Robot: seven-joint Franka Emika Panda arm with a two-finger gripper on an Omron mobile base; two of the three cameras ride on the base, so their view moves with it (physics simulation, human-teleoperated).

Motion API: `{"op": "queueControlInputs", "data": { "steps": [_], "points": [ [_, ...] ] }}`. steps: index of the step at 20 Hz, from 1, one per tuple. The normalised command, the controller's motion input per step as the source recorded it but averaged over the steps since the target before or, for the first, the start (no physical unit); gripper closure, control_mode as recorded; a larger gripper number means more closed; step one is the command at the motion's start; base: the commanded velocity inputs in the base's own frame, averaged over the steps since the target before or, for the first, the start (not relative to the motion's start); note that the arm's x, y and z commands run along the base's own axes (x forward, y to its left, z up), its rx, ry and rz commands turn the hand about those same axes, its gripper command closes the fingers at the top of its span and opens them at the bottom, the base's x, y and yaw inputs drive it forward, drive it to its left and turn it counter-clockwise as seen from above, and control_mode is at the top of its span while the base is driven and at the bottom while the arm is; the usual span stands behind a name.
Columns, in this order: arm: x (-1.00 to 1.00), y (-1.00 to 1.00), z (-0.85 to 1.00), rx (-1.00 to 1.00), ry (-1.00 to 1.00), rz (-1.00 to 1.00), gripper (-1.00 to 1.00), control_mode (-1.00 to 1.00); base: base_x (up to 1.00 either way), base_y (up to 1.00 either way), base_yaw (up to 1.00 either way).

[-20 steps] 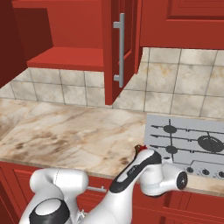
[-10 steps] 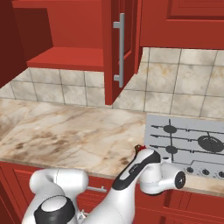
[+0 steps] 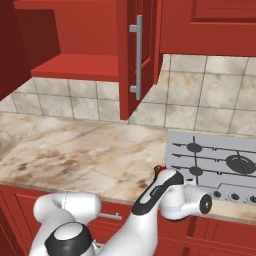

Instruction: Take 2 condiments from the cabinet and move them on the counter near the stove.Make sure the condiments are lined up with each other, next to each other.

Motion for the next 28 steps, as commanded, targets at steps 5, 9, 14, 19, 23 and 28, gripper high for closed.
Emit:
{"op": "queueControlInputs", "data": {
  "steps": [5, 9, 14, 19, 23, 28],
  "points": [
    [0.15, 0.00, -0.10, 0.00, 0.00, -0.01, 1.00, -1.00, 0.00, 0.00, 0.00],
    [0.13, 0.00, -0.15, 0.00, 0.00, 0.00, 1.00, -1.00, 0.00, 0.00, 0.00],
    [0.07, 0.00, -0.14, 0.00, 0.00, 0.00, 1.00, -1.00, 0.00, 0.00, 0.00],
    [0.04, 0.00, -0.14, 0.00, 0.00, 0.00, 1.00, -1.00, 0.00, 0.00, 0.00],
    [0.00, 0.02, -0.20, 0.00, 0.00, 0.00, -1.00, -1.00, 0.00, 0.00, 0.00],
    [0.00, 0.00, -0.10, 0.00, 0.00, 0.00, -1.00, -1.00, 0.00, 0.00, 0.00]
  ]
}}
